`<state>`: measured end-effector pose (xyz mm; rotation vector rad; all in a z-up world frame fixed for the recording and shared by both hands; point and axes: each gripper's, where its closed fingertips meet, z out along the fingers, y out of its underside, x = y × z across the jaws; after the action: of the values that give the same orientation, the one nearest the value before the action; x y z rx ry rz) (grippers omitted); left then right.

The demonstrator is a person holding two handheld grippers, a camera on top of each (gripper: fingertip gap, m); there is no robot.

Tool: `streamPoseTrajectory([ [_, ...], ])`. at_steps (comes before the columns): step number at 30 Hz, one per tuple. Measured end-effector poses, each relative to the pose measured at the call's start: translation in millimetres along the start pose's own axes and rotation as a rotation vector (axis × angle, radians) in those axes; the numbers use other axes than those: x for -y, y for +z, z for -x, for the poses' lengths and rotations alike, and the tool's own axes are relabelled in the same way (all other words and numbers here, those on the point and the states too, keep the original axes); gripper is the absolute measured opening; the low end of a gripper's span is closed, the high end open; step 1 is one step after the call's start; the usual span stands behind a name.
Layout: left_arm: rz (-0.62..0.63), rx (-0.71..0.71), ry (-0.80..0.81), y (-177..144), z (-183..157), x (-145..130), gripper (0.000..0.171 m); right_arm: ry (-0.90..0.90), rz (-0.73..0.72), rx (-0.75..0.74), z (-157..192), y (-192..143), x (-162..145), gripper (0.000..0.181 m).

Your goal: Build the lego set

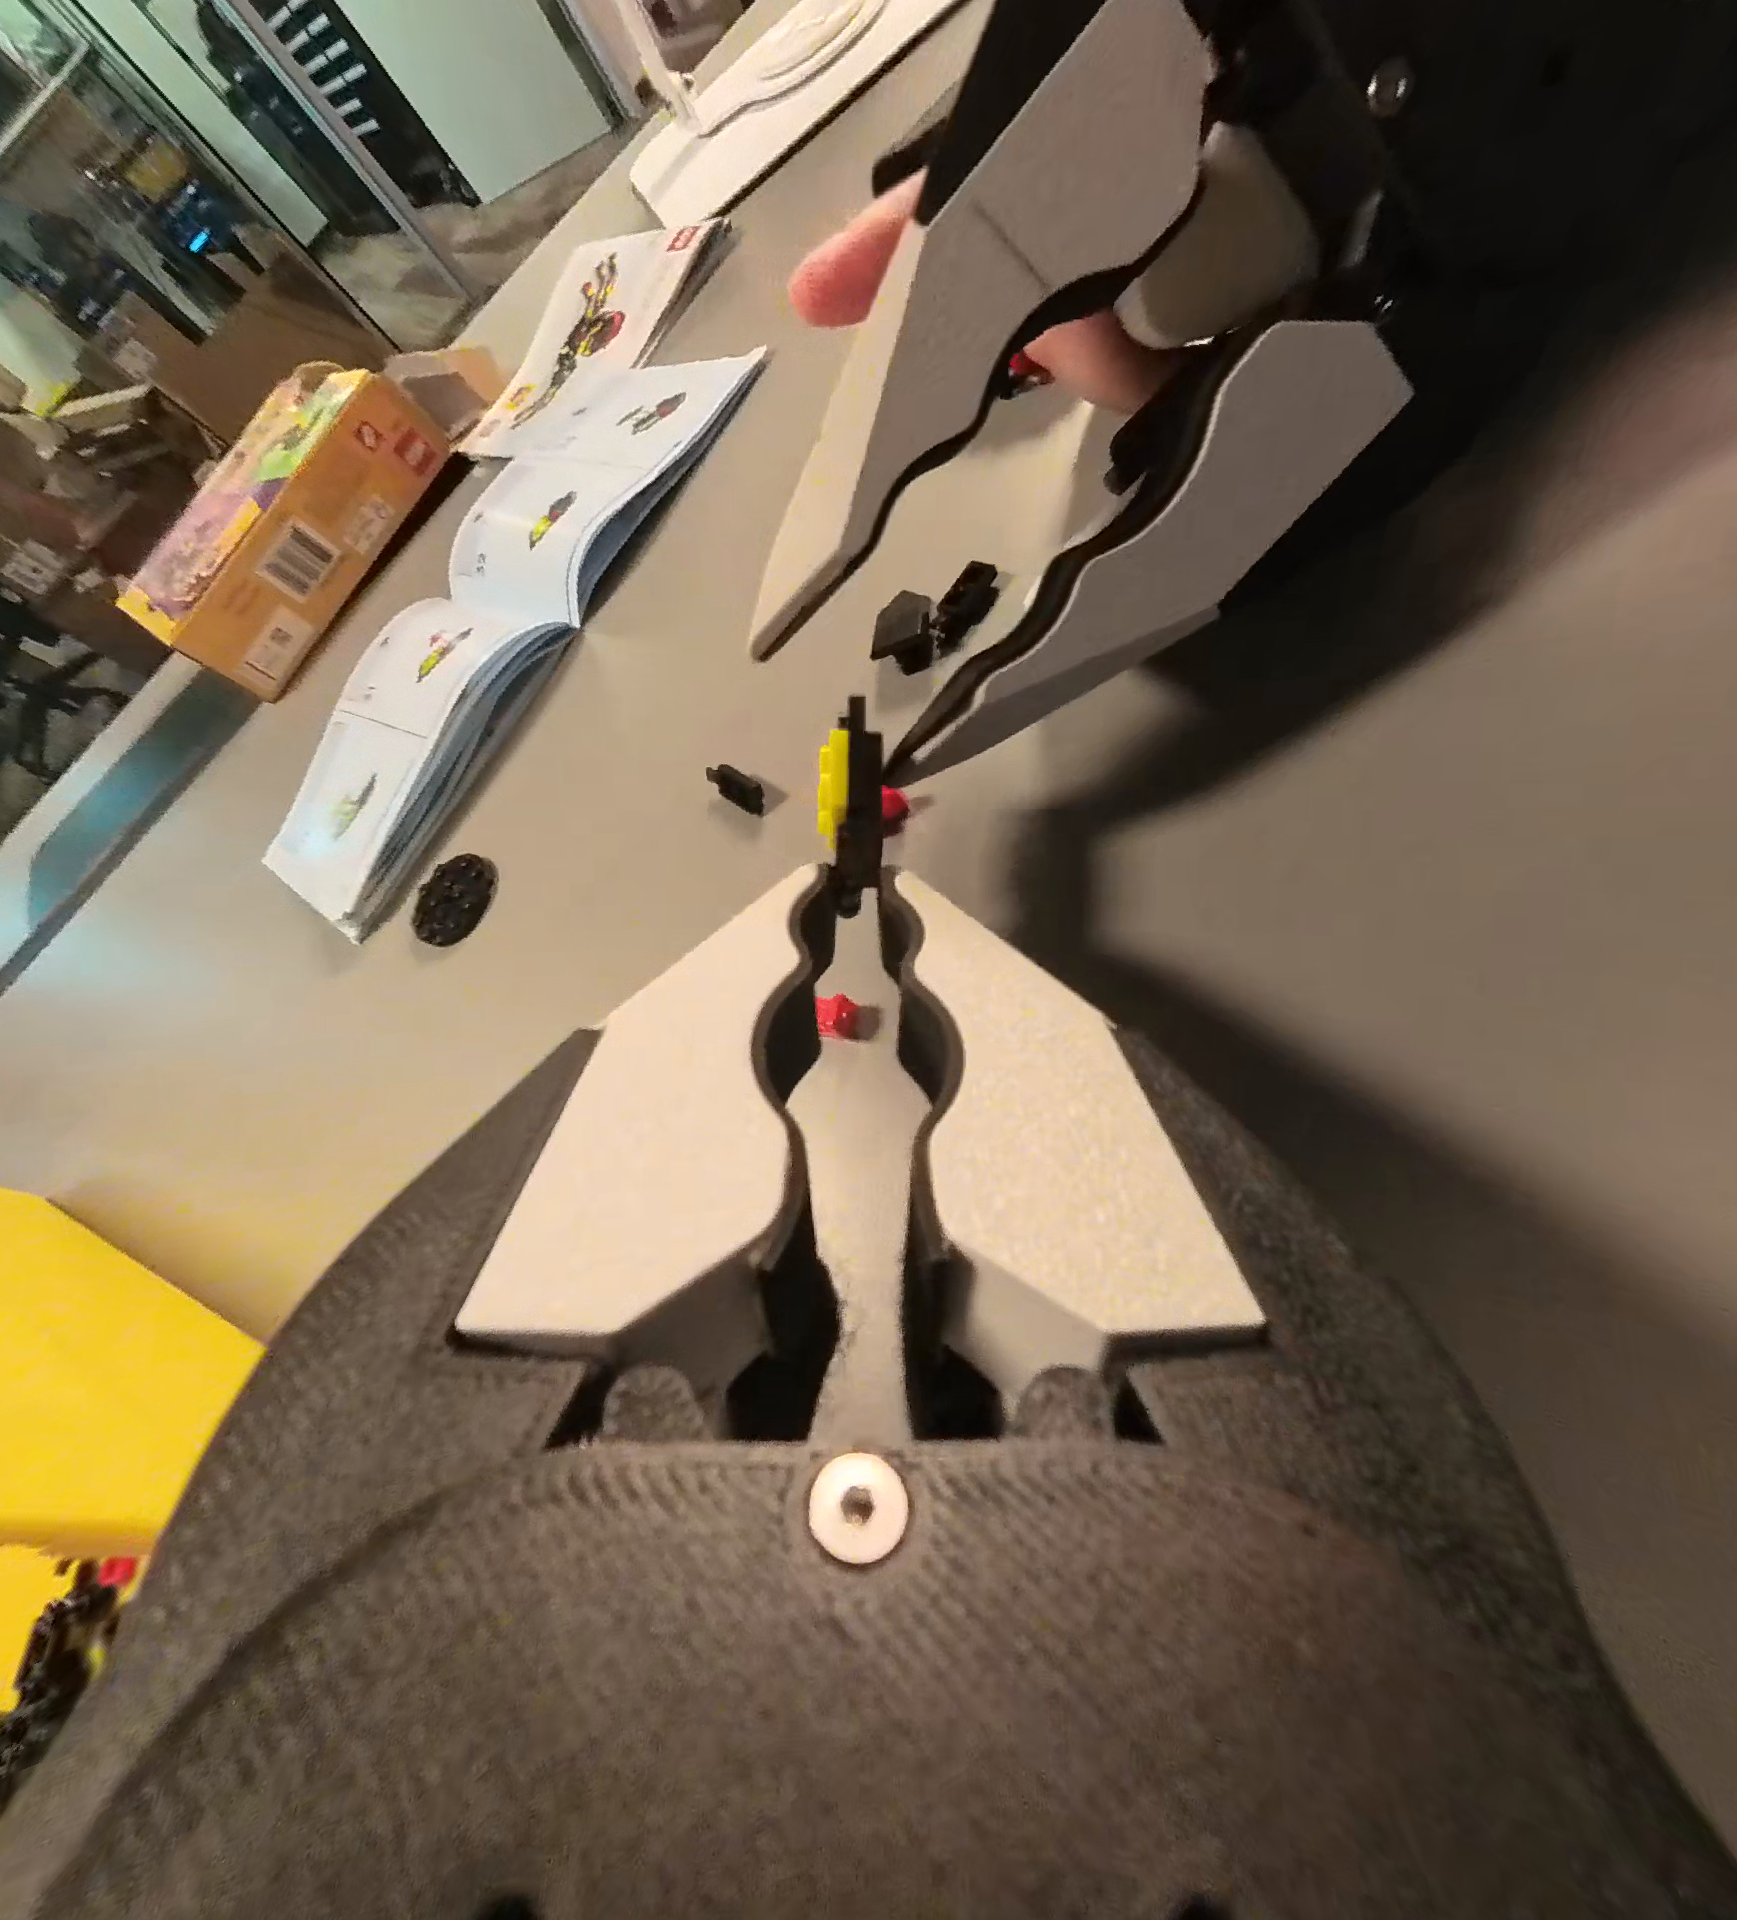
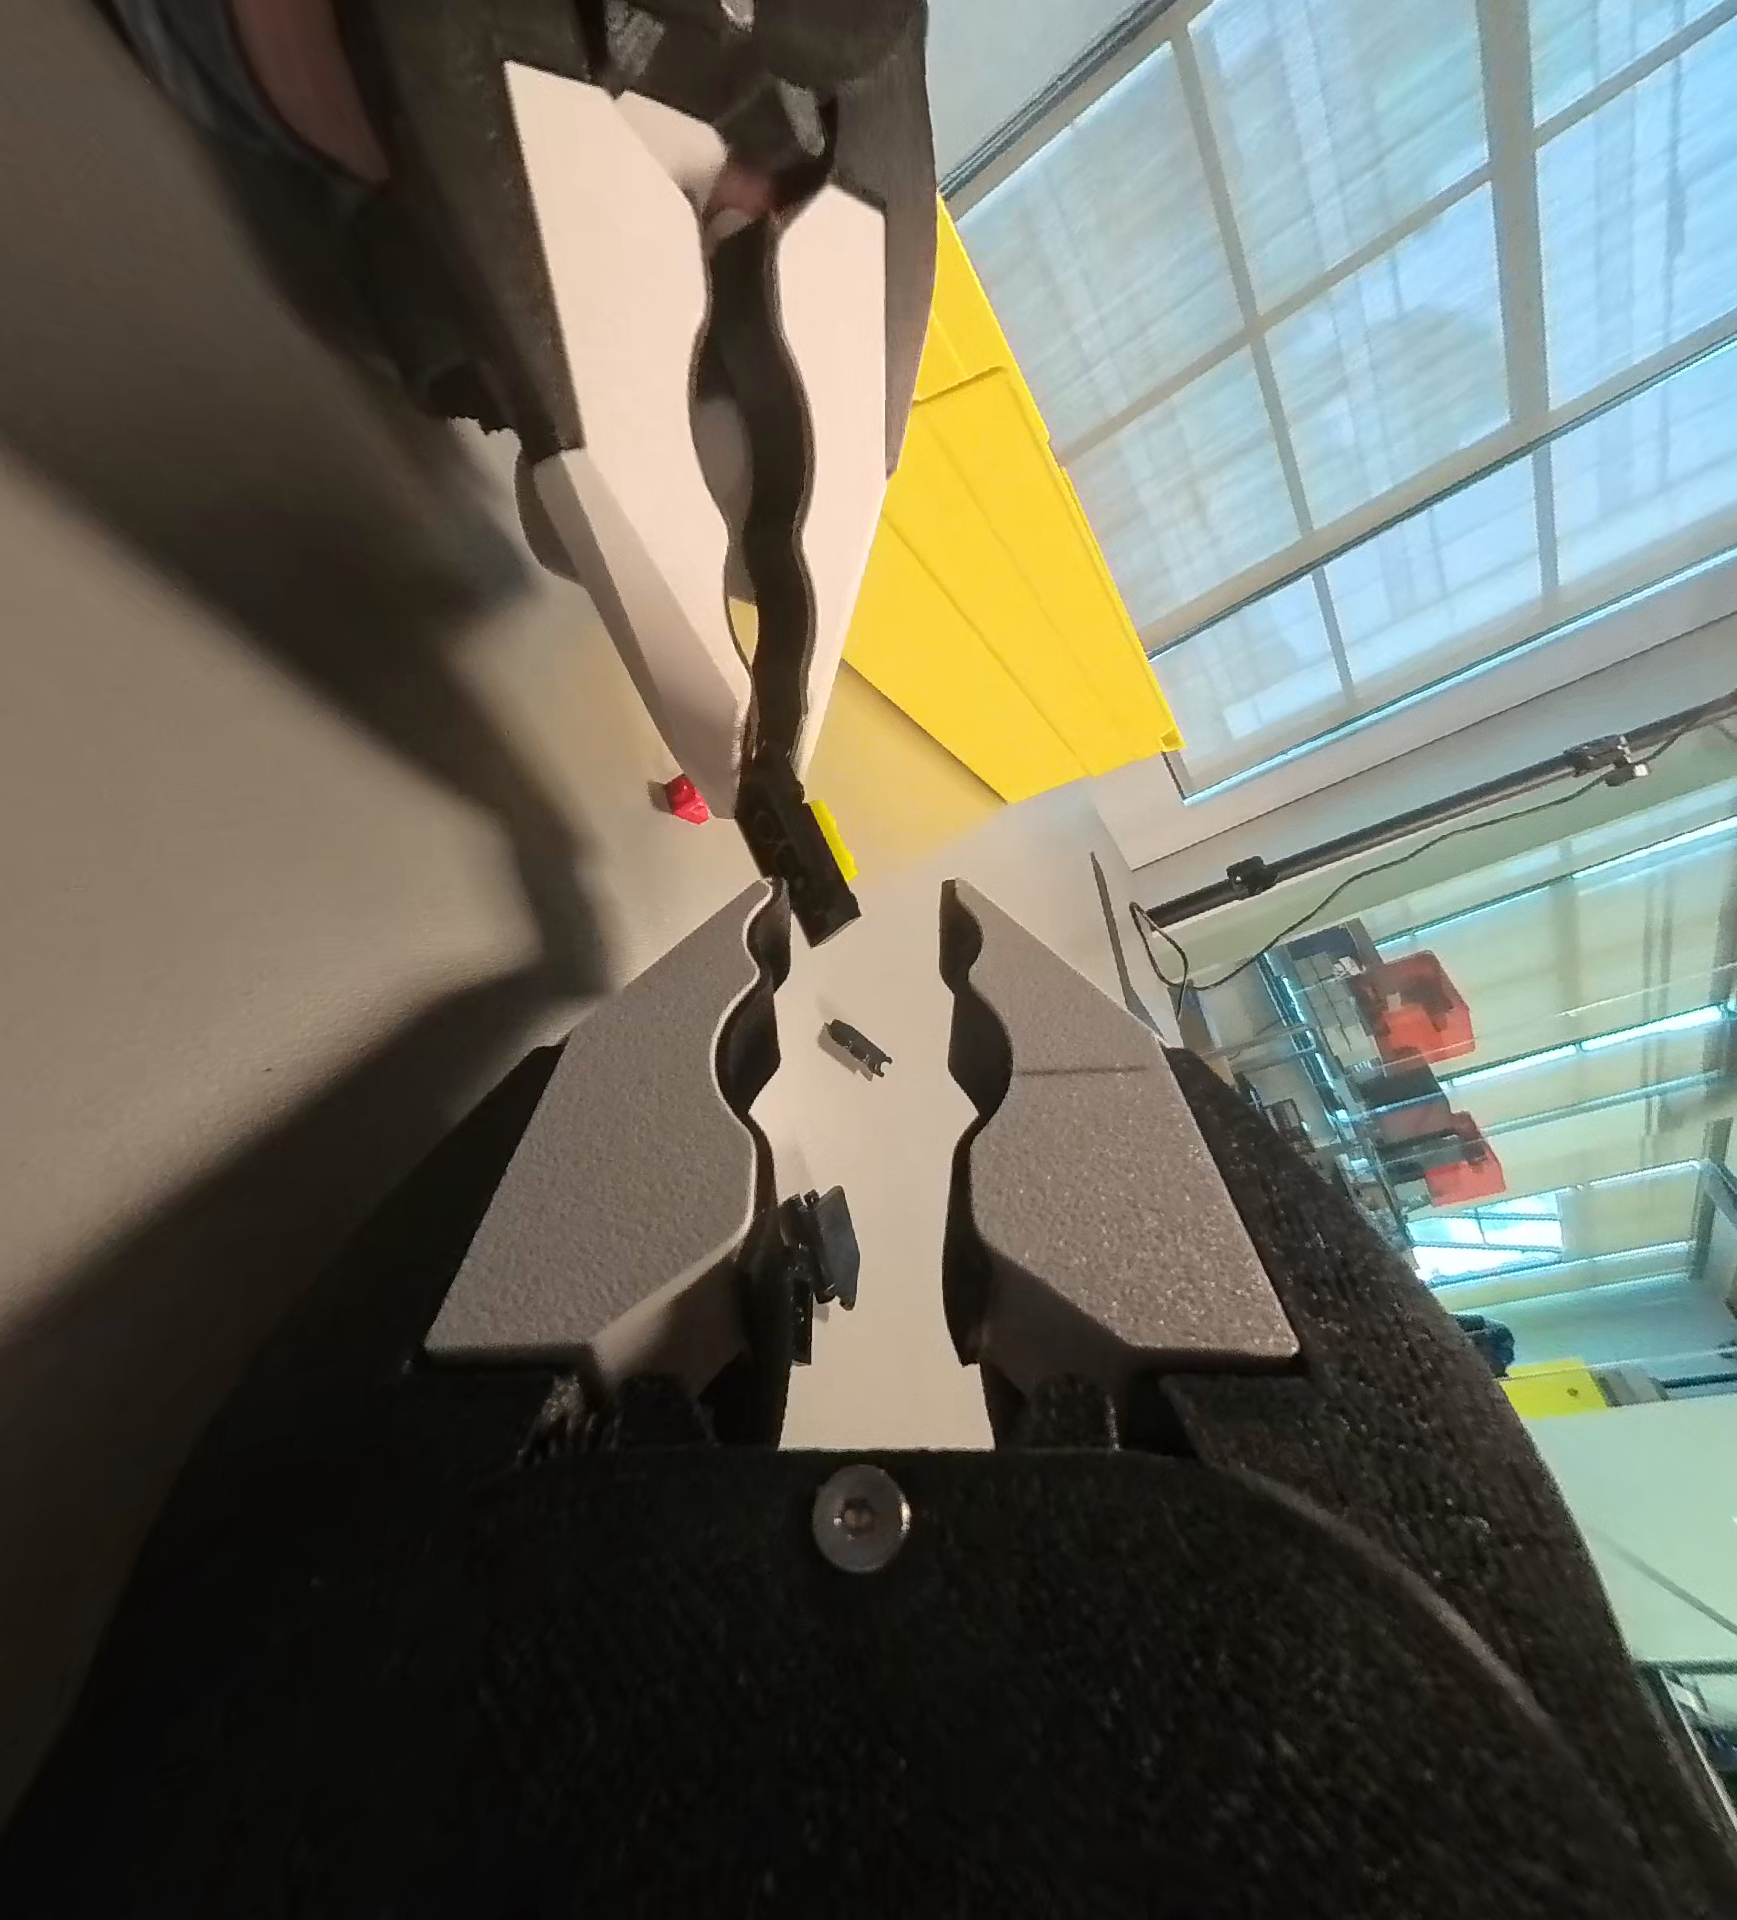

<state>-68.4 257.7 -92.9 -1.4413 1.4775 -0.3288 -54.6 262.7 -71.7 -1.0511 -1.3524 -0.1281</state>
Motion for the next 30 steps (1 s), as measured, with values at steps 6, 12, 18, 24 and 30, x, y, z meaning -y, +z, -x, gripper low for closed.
streamPoseTrajectory([
  [6, 0.012, -0.025, -0.031, 0.9, -0.7, -2.0, 0.007, -0.012, 0.008, 0.003, 1.3, 0.9, -1.1, 0.026],
  [12, 0.017, -0.039, -0.048, 1.4, -1.1, -2.9, 0.007, -0.019, 0.012, 0.005, 2.2, 1.6, -1.5, 0.025],
  [18, 0.022, -0.039, -0.047, 2.2, -1.0, -3.8, 0.007, -0.021, 0.014, 0.006, 2.4, 2.0, -1.6, 0.025],
  [24, 0.034, -0.039, -0.04, 3.5, -1.6, -5.5, 0.007, -0.025, 0.014, 0.008, 2.7, 2.5, -1.6, 0.025],
  [30, 0.049, 0.03, 0.035, 4.6, 2.2, -7.9, 0.007, 0.006, -0.008, 0.014, 0.8, 1.3, 1.1, 0.025],
])
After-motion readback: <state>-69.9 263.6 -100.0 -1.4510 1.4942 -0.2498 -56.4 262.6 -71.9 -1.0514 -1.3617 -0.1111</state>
